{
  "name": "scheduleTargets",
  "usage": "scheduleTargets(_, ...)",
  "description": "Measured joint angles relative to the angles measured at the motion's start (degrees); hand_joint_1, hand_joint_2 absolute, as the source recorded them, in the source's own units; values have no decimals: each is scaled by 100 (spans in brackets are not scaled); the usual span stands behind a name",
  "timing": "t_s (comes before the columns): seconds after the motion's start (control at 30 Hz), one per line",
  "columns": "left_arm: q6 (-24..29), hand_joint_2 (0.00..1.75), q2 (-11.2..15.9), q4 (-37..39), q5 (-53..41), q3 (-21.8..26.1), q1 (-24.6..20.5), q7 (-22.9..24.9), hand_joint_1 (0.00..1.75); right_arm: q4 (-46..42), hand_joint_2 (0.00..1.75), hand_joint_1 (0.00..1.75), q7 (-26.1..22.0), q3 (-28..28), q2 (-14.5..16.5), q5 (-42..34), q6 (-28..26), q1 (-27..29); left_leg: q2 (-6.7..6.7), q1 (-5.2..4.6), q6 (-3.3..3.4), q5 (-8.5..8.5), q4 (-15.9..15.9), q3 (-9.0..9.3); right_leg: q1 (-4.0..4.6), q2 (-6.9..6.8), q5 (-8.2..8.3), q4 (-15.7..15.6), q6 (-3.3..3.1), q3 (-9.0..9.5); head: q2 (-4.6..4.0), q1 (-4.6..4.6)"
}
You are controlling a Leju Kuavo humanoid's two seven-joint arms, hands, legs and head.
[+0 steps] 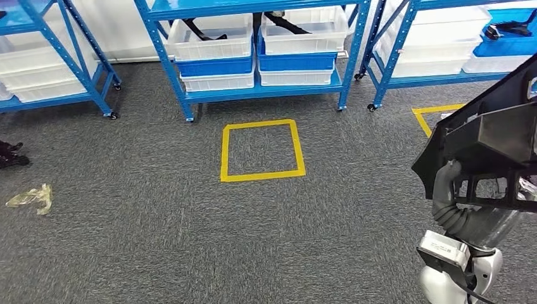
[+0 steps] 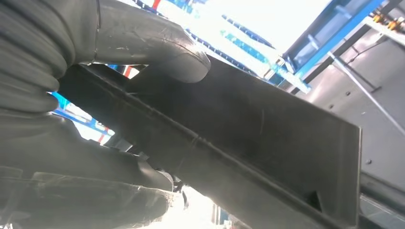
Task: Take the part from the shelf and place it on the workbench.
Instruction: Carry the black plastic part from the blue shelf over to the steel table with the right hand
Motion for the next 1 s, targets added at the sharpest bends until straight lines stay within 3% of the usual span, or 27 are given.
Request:
scheduleTargets(0.07,0,175,2,0,0,1,4,0,0,1,175,166,-1,0,1,3,0,1,-123,-64,69,-439,820,-337,58,91,26,1,-42,-28,0,-11)
scheduleTargets(0.13,-1,175,3,0,1,2,5,0,0,1,175,166,-8,1,5,-1,0,6,-149,-138,184,-536,1208,-493,135,196,40,1,-69,-43,0,-14)
scheduleTargets(0.17,-1,175,2,0,1,2,5,-1,0,1,175,166,-14,1,7,-8,0,6,-173,-183,273,-442,1094,-428,174,256,49,-1,-83,-47,0,-13)
scheduleTargets(0.2,-2,175,1,0,1,2,5,-2,0,0,175,166,-23,1,9,-20,0,4,-237,-238,388,-282,778,-260,209,321,60,-4,-99,-52,0,-13)
scheduleTargets(0.27,-3,175,21,-8,-1,1,7,-4,0,-2,175,166,-43,0,17,-44,0,-1,-552,-363,640,9,41,126,238,449,86,-10,-124,-62,0,11)
scheduleTargets(0.33,-3,175,47,-18,-4,-2,8,-10,0,-3,175,166,-61,0,29,-58,0,5,-736,-471,768,125,-296,307,217,586,114,-18,-106,-84,0,14)
scheduleTargets(0.4,-5,175,51,-18,-7,-4,5,-14,0,-13,175,166,-69,-8,28,-65,0,26,-601,-497,759,183,-375,336,211,706,149,-28,-52,-122,0,-10)
scheduleTargets(0.43,-8,175,49,-17,-8,-7,0,-14,0,-22,175,166,-70,-18,23,-67,0,37,-521,-480,737,221,-440,352,227,660,141,1,-32,-164,0,-7)
scheduleTargets(0.47,-10,175,43,-17,-10,-10,-2,-14,0,-32,175,166,-70,-27,15,-67,-1,36,-438,-460,719,263,-505,368,243,547,77,111,-28,-241,0,4)
scheduleTargets(0.53,-16,175,25,-16,-16,-17,2,-14,0,-43,175,166,-72,-35,5,-62,-2,30,-271,-434,693,309,-573,372,255,237,-206,634,-44,-508,0,35)
scheduleTargets(0.6,-20,175,5,-15,-21,-20,13,-10,0,-44,175,166,-72,-34,4,-54,-2,43,-102,-430,690,316,-572,343,219,103,-480,1285,-19,-784,0,49)
scheduleTargets(0.63,-20,175,-2,-15,-23,-21,15,-8,0,-44,175,166,-71,-34,4,-50,-2,56,-20,-426,685,317,-569,331,194,75,-517,1420,25,-823,0,48)
scheduleTargets(0.67,-22,175,-6,-15,-24,-21,14,-5,0,-44,175,166,-70,-35,4,-46,-2,64,56,-419,673,317,-564,322,168,44,-466,1331,90,-746,0,48)
scheduleTargets(0.73,-33,175,-8,-15,-26,-25,12,-2,0,-45,175,166,-66,-37,4,-28,-2,64,191,-400,623,301,-529,315,125,-122,-220,592,237,-302,0,49)
scheduleTargets(0.77,-40,175,-5,-16,-28,-27,10,1,0,-46,175,166,-63,-39,4,-14,-2,64,246,-403,584,281,-497,310,121,-228,-117,222,269,-83,0,49)
scheduleTargets(0.83,-49,175,-4,-17,-35,-36,6,4,0,-50,175,166,-57,-46,4,17,-2,63,337,-417,505,251,-438,301,134,-315,-25,-135,210,110,0,39)
scheduleTargets(0.9,-53,175,-8,-19,-42,-52,-2,7,0,-52,175,166,-43,-68,4,60,-2,67,424,-408,446,248,-427,305,140,-197,11,-135,91,78,0,32)
scheduleTargets(0.93,-54,175,-7,-18,-44,-62,-7,8,0,-53,175,166,-32,-86,3,89,-2,69,395,-392,410,217,-399,298,128,-144,28,-142,51,64,0,30)
scheduleTargets(1.0,-54,175,-5,-18,-44,-72,-11,8,0,-52,175,166,-2,-119,4,143,-2,63,156,-348,337,-43,-79,172,86,-46,75,-156,-30,56,0,13)
